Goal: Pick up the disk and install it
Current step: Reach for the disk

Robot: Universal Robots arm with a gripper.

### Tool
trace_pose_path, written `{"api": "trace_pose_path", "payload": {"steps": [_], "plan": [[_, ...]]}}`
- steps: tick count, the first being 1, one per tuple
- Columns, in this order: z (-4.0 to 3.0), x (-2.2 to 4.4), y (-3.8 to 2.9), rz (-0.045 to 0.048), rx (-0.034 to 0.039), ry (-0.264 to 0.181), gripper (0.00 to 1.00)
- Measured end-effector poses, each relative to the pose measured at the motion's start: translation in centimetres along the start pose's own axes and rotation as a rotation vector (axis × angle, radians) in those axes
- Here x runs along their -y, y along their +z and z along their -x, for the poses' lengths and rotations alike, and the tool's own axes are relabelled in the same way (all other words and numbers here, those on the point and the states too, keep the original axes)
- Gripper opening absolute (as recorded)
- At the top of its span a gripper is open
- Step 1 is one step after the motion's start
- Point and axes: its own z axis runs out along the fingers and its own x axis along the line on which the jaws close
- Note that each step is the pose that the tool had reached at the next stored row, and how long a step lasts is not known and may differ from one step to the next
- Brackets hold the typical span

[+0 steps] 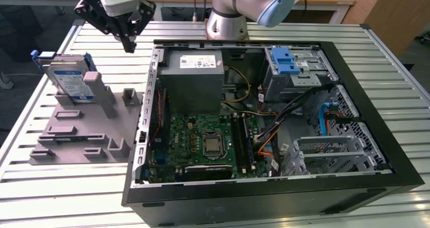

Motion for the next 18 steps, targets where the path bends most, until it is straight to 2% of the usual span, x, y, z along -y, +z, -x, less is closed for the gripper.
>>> {"api": "trace_pose_path", "payload": {"steps": [5, 18], "plan": [[-1.26, -0.02, -0.02, 0.0000, 0.0000, 0.000, 0.11], [-1.35, -0.01, -0.02, 0.0000, 0.0001, 0.000, 0.11]]}}
